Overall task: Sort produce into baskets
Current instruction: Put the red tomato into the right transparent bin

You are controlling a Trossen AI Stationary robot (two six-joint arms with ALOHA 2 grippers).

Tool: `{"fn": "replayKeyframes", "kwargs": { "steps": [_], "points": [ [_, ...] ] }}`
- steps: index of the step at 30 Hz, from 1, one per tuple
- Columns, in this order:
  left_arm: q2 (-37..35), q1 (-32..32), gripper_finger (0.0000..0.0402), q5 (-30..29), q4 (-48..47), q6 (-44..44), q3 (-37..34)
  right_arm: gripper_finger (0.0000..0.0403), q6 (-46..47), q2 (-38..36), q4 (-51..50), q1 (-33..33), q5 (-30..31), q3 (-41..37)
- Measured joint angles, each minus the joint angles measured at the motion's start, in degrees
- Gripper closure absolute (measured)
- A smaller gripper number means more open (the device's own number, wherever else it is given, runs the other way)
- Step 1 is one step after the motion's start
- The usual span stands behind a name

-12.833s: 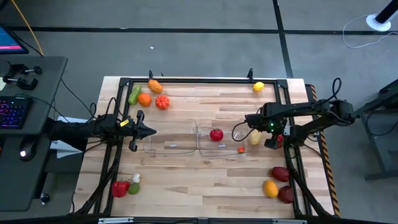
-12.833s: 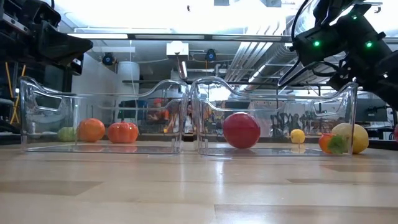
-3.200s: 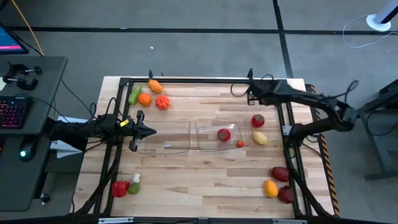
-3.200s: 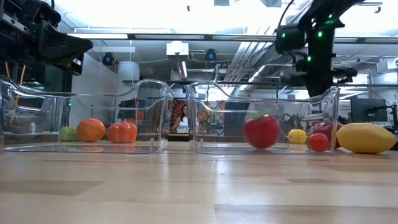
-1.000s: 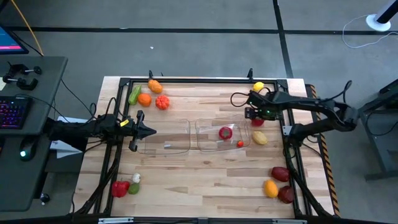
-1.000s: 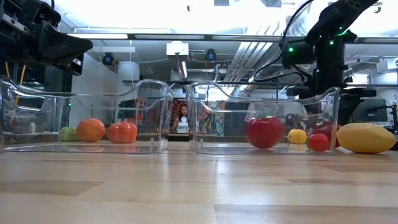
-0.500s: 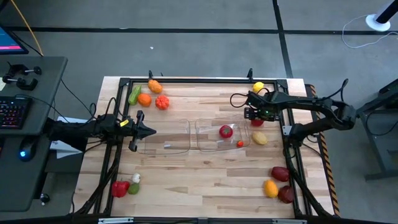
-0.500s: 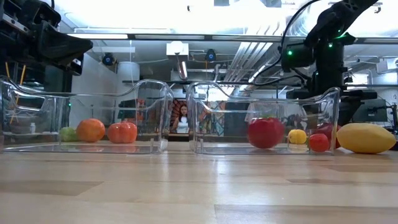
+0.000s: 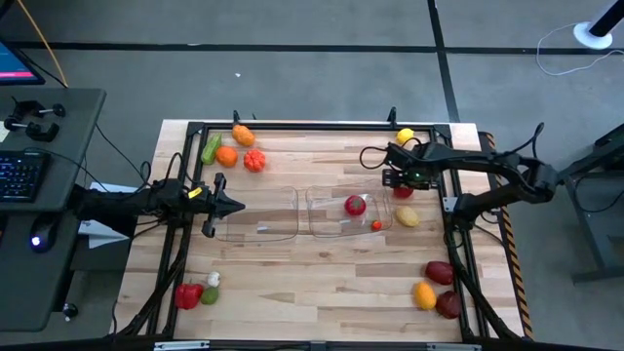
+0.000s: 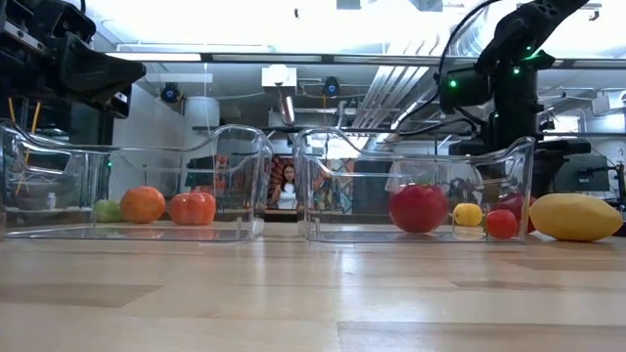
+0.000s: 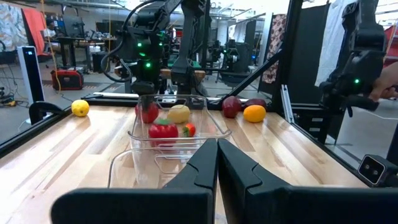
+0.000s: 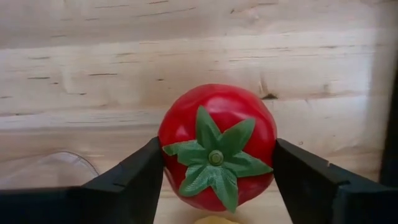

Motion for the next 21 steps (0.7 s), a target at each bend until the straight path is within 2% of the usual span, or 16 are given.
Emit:
{"fn": "replayKeyframes", "kwargs": {
  "steps": [5, 10, 14, 16, 18, 21],
  "points": [
    [0.00, -0.02, 0.0401, 0.00, 0.02, -0.02, 0.00, 0.0195, -4.00, -0.77, -4.20, 0.29, 3.46, 4.88],
    [0.01, -0.01, 0.0401, 0.00, 0.00, -0.02, 0.01, 0.0199, -7.74, -2.14, -9.25, 0.16, 5.99, 10.49],
    [-0.01, -0.02, 0.0401, 0.00, 0.02, -0.01, 0.00, 0.0201, -11.07, -4.79, -12.43, 0.18, 7.57, 18.01],
    [0.00, -0.01, 0.0401, 0.00, 0.01, -0.01, 0.00, 0.0201, -15.11, -6.33, -10.44, 0.48, 7.04, 22.16],
    [-0.01, 0.00, 0.0401, 0.00, 0.02, 0.00, -0.01, 0.0201, -20.19, -7.70, -7.42, 1.29, 1.80, 25.28],
    [-0.01, -0.02, 0.0401, 0.00, 0.01, -0.02, -0.01, 0.0201, -26.14, -8.10, -2.52, 3.60, -11.72, 27.38]
  ]
}}
